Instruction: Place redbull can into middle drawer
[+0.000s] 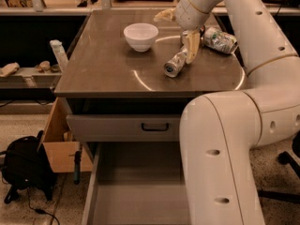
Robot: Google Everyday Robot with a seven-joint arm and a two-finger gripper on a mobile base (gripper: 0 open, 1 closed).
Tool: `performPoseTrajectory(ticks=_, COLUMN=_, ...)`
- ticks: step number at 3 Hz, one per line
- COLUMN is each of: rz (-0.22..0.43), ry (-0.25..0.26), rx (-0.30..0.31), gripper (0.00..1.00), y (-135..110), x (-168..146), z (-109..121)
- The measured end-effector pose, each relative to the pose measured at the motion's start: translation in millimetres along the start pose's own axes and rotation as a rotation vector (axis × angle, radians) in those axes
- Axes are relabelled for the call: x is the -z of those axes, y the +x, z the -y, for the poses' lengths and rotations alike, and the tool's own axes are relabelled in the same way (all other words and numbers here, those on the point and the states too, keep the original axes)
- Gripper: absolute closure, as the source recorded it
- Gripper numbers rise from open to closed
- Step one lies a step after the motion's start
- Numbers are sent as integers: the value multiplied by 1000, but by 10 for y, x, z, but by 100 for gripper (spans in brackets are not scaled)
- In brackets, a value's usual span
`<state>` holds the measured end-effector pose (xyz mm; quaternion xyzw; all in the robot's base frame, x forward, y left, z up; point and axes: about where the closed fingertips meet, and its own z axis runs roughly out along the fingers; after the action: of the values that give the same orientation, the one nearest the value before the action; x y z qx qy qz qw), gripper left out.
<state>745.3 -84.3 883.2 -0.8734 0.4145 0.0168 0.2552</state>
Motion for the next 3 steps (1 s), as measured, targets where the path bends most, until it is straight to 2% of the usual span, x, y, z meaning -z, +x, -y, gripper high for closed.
performPoseTrajectory(ticks=1, rz=-4, ry=16, rx=0, gripper=0, y=19, x=-40, z=52)
performPoseTrajectory(ticks=2, rz=1, ry=5, rx=-23, gripper=0, y=49, x=-89, z=5)
performPoseTrajectory(ticks=3, rz=-5, ry=-11, rx=-86, gripper=0, y=134, x=-58, z=-219)
